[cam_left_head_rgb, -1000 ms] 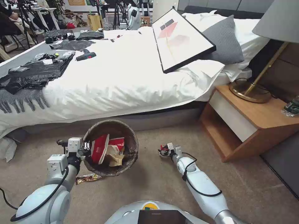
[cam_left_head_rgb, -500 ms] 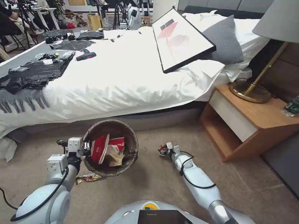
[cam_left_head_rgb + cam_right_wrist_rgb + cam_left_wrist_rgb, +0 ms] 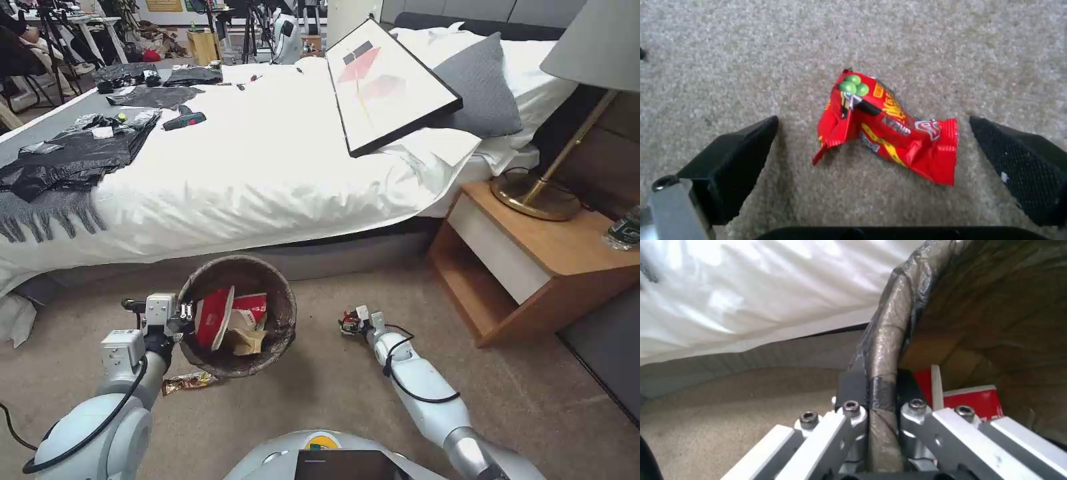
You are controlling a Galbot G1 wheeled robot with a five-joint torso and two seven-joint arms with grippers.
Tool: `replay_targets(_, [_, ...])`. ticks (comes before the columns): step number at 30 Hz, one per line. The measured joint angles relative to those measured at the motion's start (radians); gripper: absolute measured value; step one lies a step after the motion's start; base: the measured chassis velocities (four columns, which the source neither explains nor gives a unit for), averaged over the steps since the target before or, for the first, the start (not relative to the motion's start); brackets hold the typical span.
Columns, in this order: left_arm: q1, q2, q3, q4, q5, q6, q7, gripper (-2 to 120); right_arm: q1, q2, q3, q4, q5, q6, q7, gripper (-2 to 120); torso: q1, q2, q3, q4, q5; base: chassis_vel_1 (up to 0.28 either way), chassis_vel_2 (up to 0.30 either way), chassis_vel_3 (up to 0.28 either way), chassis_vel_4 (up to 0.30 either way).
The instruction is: Pick up the trash bin, then pick up the garbage from the floor and place it into the trash bin.
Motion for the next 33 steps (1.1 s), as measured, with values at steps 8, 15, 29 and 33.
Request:
replay_targets(8, [0.001, 0.003, -0.001, 0.000, -0.001, 0.000, 0.000, 3, -0.002, 0.002, 0.002, 0.000, -0.005, 0.000, 0.005, 87, 0.000, 0.000, 0.000, -0.0006, -0.0005, 0.000, 0.000, 0.000, 0.000])
replay_targets(15, [-0.001, 0.005, -0.001, 0.000, -0.002, -0.001, 0.000, 3, -0.005, 0.002, 0.003, 0.006, -0.008, -0.003, 0.010, 64, 0.000, 0.000, 0.000, -0.0009, -0.0009, 0.000, 0.000, 0.000, 0.000])
replay_targets(29, [-0.008, 0.009, 0.000, 0.000, -0.004, -0.001, 0.002, 3, -0.018, 0.003, 0.007, 0.023, -0.012, -0.012, 0.011, 10, 0.000, 0.000, 0.000, 0.0003, 0.0004, 0.000, 0.000, 0.000, 0.000])
replay_targets(33, [-0.009, 0.008, 0.001, 0.000, -0.003, -0.001, 0.002, 3, -0.018, 0.002, 0.006, 0.027, -0.018, -0.013, 0.010, 0, 0.000, 0.000, 0.000, 0.0002, 0.0005, 0.000, 0.000, 0.000, 0.000])
